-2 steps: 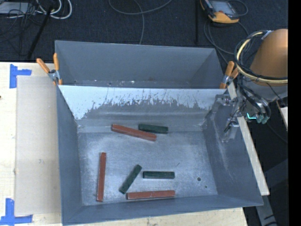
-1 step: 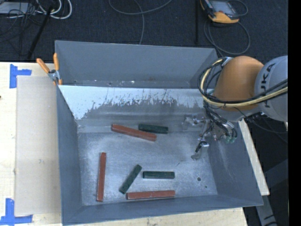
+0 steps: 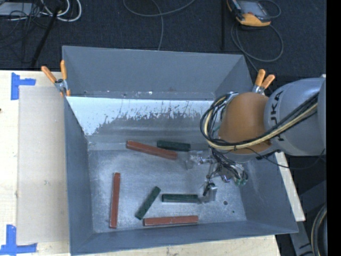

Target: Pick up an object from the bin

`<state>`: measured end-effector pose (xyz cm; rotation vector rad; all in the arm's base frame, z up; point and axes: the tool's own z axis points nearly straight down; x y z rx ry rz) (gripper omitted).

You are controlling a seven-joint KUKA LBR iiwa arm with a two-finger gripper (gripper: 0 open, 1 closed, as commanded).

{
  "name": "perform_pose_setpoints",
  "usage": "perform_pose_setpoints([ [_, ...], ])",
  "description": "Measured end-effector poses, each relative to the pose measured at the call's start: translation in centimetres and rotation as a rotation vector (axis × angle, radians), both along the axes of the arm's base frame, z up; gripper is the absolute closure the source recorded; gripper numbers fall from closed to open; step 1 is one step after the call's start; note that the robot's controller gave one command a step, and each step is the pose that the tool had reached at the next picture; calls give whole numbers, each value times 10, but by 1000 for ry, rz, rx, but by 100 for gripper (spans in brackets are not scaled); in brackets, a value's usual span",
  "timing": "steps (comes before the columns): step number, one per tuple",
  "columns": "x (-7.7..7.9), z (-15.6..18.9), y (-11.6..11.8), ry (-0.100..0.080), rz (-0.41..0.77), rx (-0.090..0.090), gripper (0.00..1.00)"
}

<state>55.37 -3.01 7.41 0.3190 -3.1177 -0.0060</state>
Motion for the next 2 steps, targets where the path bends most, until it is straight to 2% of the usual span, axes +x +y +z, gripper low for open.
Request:
perform_pose_setpoints([
  [1, -36, -5, 26, -3, 90, -1, 0],
  [2, -35, -5, 26, -6, 93, -2, 100],
])
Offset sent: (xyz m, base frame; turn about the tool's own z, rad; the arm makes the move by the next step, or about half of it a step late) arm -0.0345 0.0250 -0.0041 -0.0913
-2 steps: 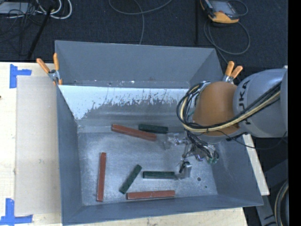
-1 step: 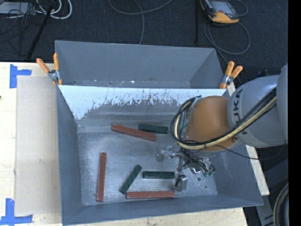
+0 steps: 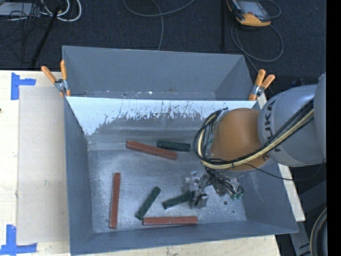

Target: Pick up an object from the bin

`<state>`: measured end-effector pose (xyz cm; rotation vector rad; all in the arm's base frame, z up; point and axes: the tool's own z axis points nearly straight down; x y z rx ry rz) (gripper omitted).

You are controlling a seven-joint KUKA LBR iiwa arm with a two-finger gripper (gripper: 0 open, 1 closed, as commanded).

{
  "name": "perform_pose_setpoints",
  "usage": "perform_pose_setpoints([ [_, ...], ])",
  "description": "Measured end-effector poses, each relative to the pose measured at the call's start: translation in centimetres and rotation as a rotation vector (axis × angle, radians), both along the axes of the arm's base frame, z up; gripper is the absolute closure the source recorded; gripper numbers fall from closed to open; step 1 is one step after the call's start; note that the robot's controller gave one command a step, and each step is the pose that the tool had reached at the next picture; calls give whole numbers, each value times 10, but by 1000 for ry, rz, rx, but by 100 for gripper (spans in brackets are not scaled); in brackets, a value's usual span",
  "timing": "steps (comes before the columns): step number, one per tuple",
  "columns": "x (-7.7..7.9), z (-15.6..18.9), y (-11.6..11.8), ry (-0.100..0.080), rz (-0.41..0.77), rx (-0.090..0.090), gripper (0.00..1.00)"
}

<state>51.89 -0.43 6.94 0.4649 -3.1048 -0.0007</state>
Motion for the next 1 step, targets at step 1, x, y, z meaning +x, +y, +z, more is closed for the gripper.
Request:
perform_pose_setpoints([
  [1, 31, 146, -22, -6, 578, 0, 100],
])
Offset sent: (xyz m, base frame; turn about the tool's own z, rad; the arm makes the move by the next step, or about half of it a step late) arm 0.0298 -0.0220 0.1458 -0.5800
